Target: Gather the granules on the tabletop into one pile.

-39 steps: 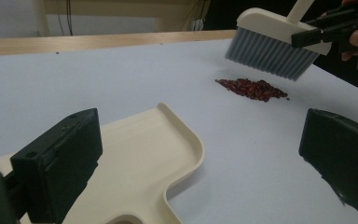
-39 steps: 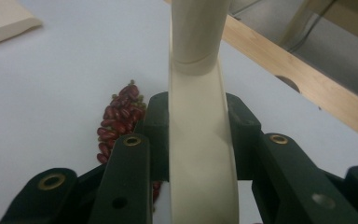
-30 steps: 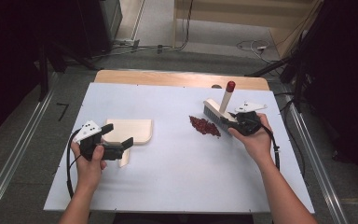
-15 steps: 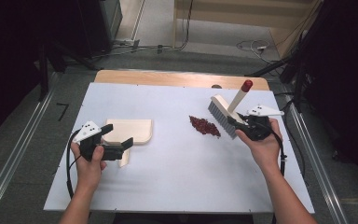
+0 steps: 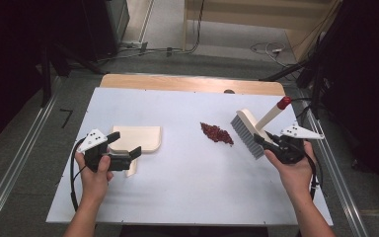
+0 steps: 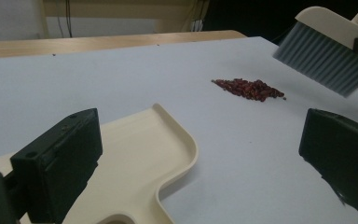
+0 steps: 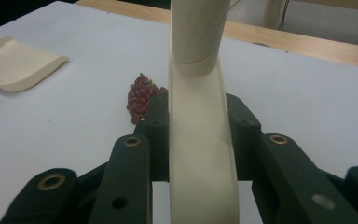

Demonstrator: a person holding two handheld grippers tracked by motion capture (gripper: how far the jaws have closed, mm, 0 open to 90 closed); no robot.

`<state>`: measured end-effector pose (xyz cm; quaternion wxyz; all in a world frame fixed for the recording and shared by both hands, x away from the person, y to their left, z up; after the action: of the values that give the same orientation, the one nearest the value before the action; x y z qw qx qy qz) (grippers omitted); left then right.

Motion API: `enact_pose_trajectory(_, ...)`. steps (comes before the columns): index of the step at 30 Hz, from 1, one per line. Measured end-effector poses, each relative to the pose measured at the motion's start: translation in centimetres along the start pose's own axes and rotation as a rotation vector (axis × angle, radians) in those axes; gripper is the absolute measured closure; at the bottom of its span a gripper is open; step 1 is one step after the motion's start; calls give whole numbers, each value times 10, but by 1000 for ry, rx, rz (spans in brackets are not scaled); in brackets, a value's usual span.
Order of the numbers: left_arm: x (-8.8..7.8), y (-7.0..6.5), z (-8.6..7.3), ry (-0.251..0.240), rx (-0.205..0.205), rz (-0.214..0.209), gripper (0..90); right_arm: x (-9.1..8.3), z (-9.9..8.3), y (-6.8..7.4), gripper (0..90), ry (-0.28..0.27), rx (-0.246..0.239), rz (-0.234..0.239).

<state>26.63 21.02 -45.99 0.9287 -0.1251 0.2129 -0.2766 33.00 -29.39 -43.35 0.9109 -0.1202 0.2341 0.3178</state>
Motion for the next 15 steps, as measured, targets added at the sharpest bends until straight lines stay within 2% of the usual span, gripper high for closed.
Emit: enact_pose_trajectory(15, -11, -4, -4, -20, 19, 7, 0, -35, -26, -4, 657, -29, 44, 2)
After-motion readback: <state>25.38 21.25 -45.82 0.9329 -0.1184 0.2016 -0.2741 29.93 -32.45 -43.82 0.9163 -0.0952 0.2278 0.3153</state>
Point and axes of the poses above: each handheld gripper's, and its own axes: x roughly forward along the jaws, z roughly out of its top, y roughly to its left, the point moved 1 cm from there along x, roughly forward along the jaws, and after that the axes turned 9 degrees about -x, right-handed, at the moved point
